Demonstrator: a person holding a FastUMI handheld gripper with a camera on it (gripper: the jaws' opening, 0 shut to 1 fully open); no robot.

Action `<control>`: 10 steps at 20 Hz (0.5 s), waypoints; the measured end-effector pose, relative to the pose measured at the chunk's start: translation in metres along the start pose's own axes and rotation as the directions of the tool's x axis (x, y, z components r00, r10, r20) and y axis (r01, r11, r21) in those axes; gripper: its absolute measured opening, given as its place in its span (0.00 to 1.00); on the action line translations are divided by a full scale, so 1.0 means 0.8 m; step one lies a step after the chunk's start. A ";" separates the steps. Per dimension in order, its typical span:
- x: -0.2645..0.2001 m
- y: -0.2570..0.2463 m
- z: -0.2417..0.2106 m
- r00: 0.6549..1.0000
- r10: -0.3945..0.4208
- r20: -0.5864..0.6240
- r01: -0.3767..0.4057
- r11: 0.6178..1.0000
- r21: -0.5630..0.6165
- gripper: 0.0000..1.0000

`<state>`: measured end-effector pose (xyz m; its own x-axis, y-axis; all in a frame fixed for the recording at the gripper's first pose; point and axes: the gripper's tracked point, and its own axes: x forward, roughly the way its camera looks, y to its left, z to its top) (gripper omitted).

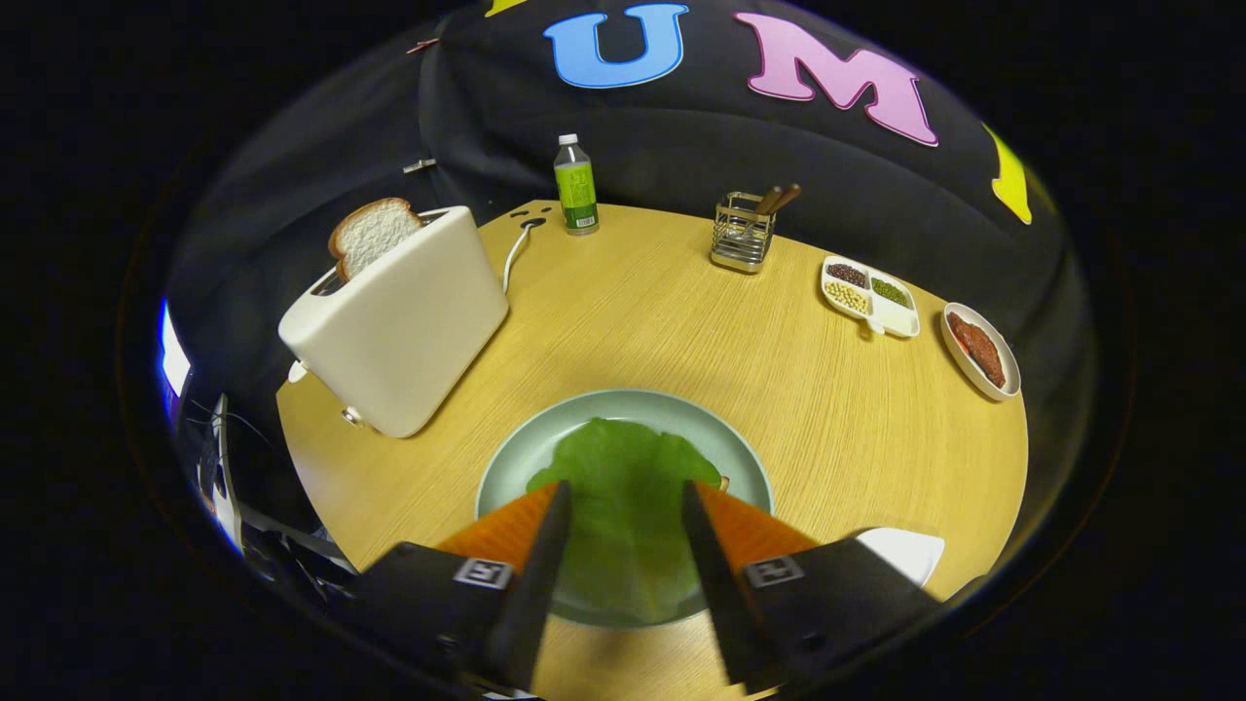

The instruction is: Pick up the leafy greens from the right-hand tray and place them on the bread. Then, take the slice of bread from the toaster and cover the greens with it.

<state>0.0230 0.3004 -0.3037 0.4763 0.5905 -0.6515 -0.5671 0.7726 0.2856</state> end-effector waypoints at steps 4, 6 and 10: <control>-0.013 0.003 0.006 1.000 0.003 0.019 -0.003 1.000 0.006 0.99; -0.026 0.005 0.020 0.999 0.012 0.048 -0.013 1.000 0.027 0.99; -0.075 0.017 0.099 0.976 0.016 0.216 -0.026 0.999 0.044 0.99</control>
<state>0.0396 0.2942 -0.2053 0.6011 0.6390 -0.4800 -0.5488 0.7666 0.3332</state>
